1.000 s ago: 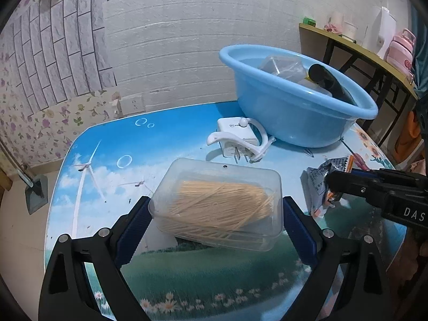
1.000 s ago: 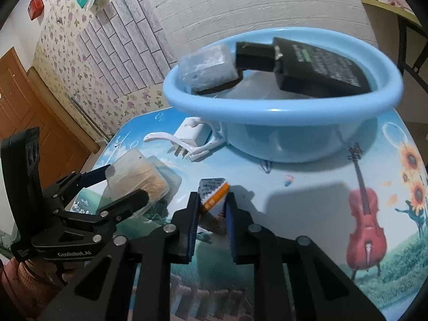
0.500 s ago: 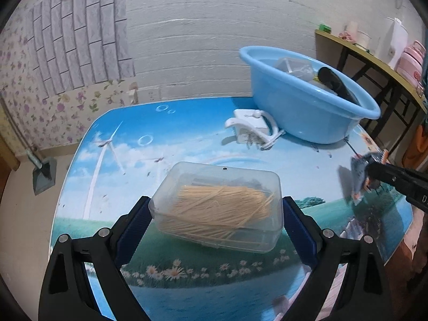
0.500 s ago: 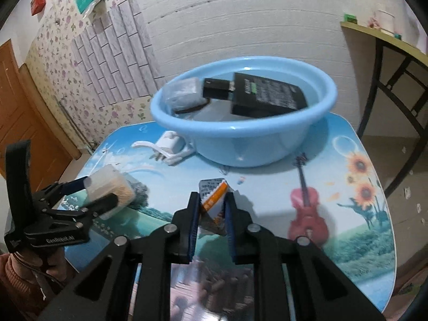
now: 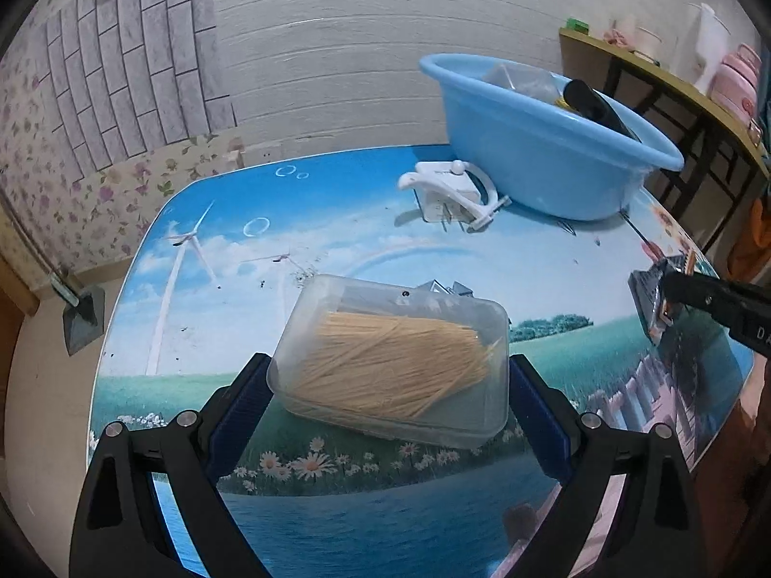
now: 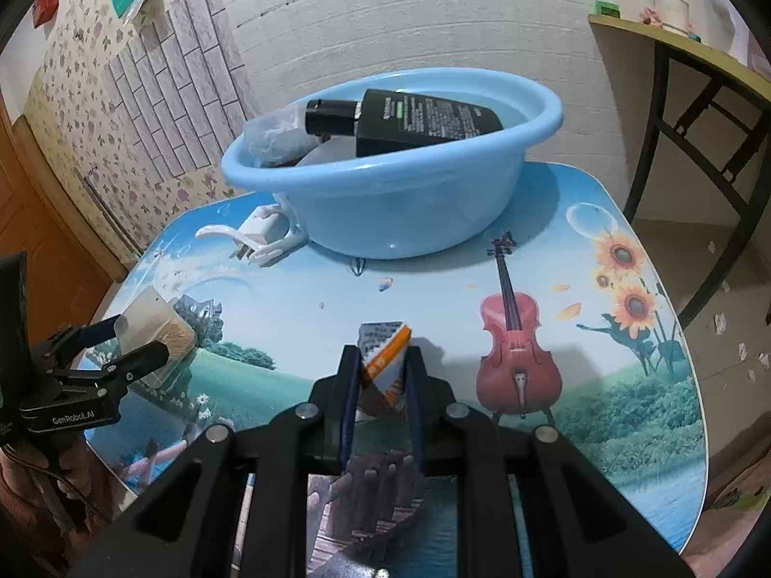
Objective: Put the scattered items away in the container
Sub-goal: 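Lift the toothpick container and orange-and-white box with both tools toward the basin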
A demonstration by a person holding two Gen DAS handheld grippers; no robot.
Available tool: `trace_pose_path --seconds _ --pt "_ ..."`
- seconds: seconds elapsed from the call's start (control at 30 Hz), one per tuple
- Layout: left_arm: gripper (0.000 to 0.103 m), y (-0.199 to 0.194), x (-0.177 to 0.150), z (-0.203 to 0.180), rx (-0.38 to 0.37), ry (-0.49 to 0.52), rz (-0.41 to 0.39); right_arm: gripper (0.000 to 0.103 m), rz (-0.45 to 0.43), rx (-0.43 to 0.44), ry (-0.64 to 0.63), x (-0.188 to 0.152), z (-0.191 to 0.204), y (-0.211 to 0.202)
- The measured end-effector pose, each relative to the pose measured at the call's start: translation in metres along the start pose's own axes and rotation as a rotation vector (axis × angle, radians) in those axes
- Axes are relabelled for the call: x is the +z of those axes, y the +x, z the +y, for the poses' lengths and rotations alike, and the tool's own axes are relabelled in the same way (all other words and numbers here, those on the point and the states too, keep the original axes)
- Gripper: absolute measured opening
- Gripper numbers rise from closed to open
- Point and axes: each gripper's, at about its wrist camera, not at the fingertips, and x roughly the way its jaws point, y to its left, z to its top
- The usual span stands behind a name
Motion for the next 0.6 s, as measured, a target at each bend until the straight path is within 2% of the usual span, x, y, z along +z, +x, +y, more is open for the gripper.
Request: trace_pose_path --seconds 0.27,0.43,0.53,0.6 --pt "0.095 -0.007 -0.008 -0.006 -0.063 0.052 0.001 0.022 -0.012 0.014 0.012 0.0 -0.004 0.002" --pt "0.095 -0.014 -0.016 -0.012 -0.084 0.101 -0.003 0.027 -0.013 0.009 0.006 0.0 -0.007 0.004" --pt "0.095 -0.015 -0.016 -0.011 -0.091 0.109 -0.002 0.038 -0.019 0.018 -0.019 0.001 -0.004 0.001" --pt "0.095 -0.015 -0.015 -0.011 -0.097 0.118 -0.003 0.052 -0.016 0.04 -0.036 0.0 -0.001 0.0"
